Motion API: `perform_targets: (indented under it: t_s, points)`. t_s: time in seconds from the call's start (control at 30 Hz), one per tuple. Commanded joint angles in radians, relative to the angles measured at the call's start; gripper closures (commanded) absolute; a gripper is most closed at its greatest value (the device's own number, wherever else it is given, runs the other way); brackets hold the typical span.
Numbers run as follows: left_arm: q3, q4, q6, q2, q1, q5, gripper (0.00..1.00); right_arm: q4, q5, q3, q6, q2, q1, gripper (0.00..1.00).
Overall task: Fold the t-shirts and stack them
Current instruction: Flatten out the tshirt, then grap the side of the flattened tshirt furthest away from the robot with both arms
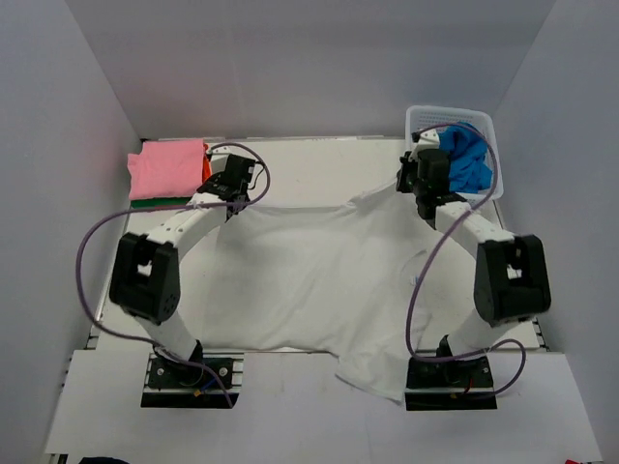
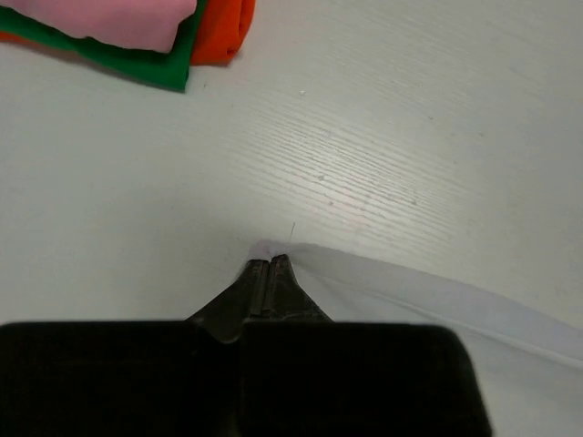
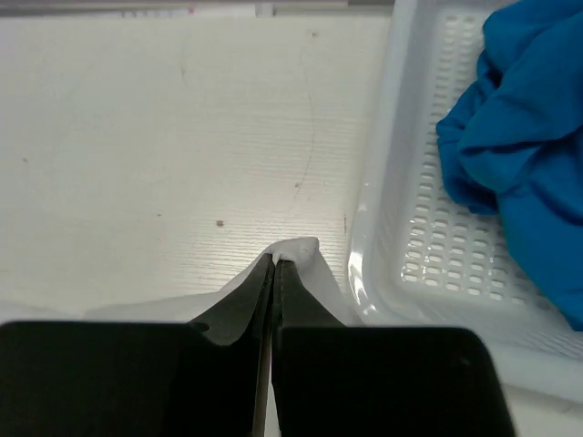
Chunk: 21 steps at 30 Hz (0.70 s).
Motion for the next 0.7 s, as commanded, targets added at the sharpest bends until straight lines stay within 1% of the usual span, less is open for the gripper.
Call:
perform_targets:
  t_s: [0.0, 0.03, 0.17, 0.33, 0.4, 0.5, 0.53, 0.57, 0.63, 0.67]
  points:
    - [0.084, 0.098, -0.007, 0.079, 0.034, 0.035, 1.00, 0.061, -0.008, 0.103, 0.016, 0.071, 0.002, 1.00]
    - [0.098, 0.109, 0.025, 0.137, 0.049, 0.053, 1.00, 0.065, -0.007, 0.117, 0.016, 0.112, 0.001, 1.00]
    - [0.194, 0.134, 0.064, 0.244, 0.071, 0.092, 1.00, 0.053, -0.022, 0.162, 0.019, 0.177, 0.004, 1.00]
    - [0.244, 0.134, 0.093, 0.283, 0.103, 0.122, 1.00, 0.016, -0.027, 0.180, 0.026, 0.197, 0.004, 1.00]
    - [0.244, 0.134, 0.102, 0.283, 0.103, 0.122, 1.00, 0.008, -0.025, 0.153, 0.033, 0.166, 0.010, 1.00]
    - [0.212, 0.134, 0.111, 0.239, 0.114, 0.122, 1.00, -0.034, -0.022, 0.101, 0.060, 0.096, 0.014, 1.00]
    - [0.178, 0.134, 0.111, 0.225, 0.114, 0.122, 1.00, -0.042, -0.009, 0.087, 0.065, 0.077, 0.016, 1.00]
    - [0.160, 0.146, 0.122, 0.193, 0.114, 0.122, 1.00, -0.079, -0.002, 0.053, 0.072, 0.021, 0.022, 1.00]
    - [0.108, 0.146, 0.122, 0.157, 0.123, 0.112, 1.00, -0.119, 0.014, -0.013, 0.102, -0.019, 0.025, 1.00]
    - [0.087, 0.156, 0.122, 0.119, 0.123, 0.112, 1.00, -0.129, 0.021, -0.033, 0.117, -0.085, 0.030, 1.00]
